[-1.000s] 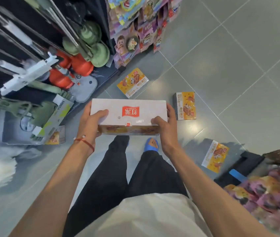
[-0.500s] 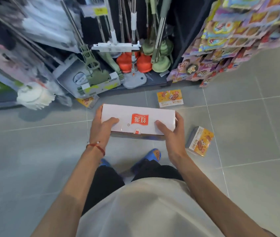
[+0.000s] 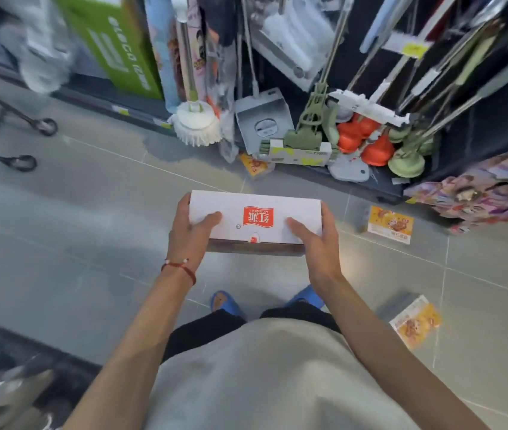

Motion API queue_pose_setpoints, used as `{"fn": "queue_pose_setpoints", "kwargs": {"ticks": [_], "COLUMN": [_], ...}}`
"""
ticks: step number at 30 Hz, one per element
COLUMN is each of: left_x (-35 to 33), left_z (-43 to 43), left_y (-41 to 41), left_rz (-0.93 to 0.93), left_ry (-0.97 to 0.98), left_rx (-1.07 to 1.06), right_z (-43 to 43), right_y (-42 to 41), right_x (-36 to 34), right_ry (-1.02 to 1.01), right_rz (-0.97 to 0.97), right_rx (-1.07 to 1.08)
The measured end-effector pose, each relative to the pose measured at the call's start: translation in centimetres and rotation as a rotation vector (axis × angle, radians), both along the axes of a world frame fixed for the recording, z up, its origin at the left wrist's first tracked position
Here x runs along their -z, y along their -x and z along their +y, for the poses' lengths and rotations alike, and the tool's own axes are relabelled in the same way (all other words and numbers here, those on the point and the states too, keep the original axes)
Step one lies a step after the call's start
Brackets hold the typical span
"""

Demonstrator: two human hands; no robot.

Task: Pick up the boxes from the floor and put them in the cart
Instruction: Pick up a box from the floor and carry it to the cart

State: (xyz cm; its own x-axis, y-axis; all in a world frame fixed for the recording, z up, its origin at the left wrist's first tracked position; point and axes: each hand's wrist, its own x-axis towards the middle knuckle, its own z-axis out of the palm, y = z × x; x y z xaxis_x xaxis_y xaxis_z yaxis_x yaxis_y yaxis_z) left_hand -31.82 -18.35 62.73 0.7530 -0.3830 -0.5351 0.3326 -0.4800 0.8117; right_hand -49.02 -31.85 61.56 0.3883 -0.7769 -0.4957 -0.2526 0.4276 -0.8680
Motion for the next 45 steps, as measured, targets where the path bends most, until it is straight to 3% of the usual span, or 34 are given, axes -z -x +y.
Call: {"fn": "queue_pose_setpoints", "kwargs": {"ticks": [11, 33, 45], "left_x": [-0.3, -2.2, -0.1], "left_z": [11.3, 16.2, 27.6], "left_y": [-11.4, -35.0, -52.1], "left_rz": [-0.067, -0.11, -0.103], "left_ry": [-0.012, 0.028, 0.041], "left_rx": [-0.294, -0.887, -0.927], "right_z": [7.5, 8.2, 19.9], "right_y": [-16.1, -52.4, -70.6], "right_x": [0.0, -0.8, -0.9], "right_ry": [-0.008, 0.0, 0.025], "right_rz": [-0.038, -0.092, -0.079], "right_rx": [-0.243, -0.846, -0.942]}}
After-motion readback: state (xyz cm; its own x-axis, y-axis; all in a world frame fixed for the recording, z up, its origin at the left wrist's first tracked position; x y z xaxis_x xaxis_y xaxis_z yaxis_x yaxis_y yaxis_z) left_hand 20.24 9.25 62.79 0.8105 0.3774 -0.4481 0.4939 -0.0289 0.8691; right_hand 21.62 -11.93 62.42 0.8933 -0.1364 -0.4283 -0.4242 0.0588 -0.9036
